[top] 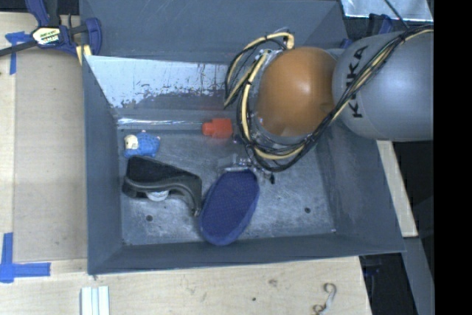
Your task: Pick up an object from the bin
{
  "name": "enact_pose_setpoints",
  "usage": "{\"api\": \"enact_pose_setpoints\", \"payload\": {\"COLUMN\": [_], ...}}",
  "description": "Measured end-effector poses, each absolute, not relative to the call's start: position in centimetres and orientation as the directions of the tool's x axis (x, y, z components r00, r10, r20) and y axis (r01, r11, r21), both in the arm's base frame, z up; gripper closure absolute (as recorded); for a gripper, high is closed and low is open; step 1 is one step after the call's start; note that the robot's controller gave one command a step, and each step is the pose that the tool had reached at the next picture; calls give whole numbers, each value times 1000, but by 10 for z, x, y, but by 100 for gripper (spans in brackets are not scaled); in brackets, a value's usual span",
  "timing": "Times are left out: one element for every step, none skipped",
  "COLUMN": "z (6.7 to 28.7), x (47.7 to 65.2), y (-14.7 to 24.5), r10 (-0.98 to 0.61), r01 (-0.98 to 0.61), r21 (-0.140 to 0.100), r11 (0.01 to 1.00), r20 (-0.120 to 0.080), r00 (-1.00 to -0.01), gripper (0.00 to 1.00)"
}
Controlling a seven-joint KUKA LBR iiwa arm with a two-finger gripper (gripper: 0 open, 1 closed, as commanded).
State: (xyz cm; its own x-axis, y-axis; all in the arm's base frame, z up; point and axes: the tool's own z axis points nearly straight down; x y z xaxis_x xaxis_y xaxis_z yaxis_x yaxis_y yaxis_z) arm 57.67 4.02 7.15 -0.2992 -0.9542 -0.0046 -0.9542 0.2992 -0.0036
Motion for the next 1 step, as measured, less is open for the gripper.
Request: {"api": "enact_pose_setpoints", "payload": {"z": [144], "x": [579], "y": [40], "r10": [-953], "r01": [-953], "r21": [-9], "r11": [302], "r20": [-5], "r00": [-302], "gripper": [100]}}
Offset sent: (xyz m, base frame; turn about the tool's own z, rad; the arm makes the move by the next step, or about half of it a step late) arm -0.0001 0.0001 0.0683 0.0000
